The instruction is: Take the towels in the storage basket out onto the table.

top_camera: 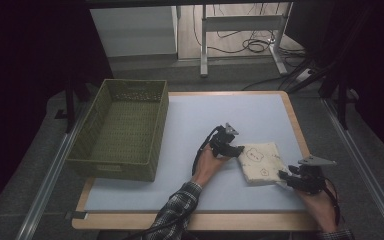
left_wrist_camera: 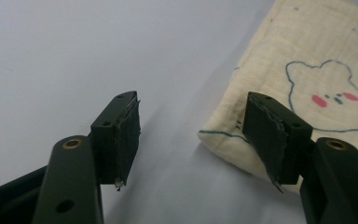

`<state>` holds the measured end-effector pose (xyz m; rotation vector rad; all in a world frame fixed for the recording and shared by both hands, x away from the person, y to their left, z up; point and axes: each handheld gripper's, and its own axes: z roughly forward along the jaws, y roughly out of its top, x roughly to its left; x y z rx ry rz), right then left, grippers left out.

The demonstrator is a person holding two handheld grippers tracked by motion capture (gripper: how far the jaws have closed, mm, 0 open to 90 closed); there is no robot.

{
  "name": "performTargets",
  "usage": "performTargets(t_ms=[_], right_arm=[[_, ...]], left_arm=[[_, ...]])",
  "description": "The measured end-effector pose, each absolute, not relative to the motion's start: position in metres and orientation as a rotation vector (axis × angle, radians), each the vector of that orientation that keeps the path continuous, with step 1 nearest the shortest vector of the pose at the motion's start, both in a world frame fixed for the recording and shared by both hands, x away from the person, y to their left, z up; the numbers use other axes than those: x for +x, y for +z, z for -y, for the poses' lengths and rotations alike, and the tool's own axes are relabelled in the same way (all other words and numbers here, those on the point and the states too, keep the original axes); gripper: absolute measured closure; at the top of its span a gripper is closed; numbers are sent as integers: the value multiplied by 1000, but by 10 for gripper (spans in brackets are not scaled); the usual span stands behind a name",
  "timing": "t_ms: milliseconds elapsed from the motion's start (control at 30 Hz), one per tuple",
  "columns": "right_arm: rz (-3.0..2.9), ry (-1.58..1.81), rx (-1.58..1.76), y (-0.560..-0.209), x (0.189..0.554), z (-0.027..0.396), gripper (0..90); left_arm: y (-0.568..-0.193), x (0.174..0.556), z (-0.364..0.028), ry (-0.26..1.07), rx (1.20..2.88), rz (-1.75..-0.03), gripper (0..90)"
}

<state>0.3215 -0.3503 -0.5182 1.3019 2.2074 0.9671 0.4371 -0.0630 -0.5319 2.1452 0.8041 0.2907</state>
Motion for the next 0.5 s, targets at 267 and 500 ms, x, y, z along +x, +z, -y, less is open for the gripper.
performTargets(t_ms=[267,500], right_arm=[[-2236,1041,1354,-520,324,351,719],[-2264,1118,1393,-522,326,354,815]], left_arm=[[-535,440,65,233,2141,-823,454],[-534,436,66,154,2122,-837,672]])
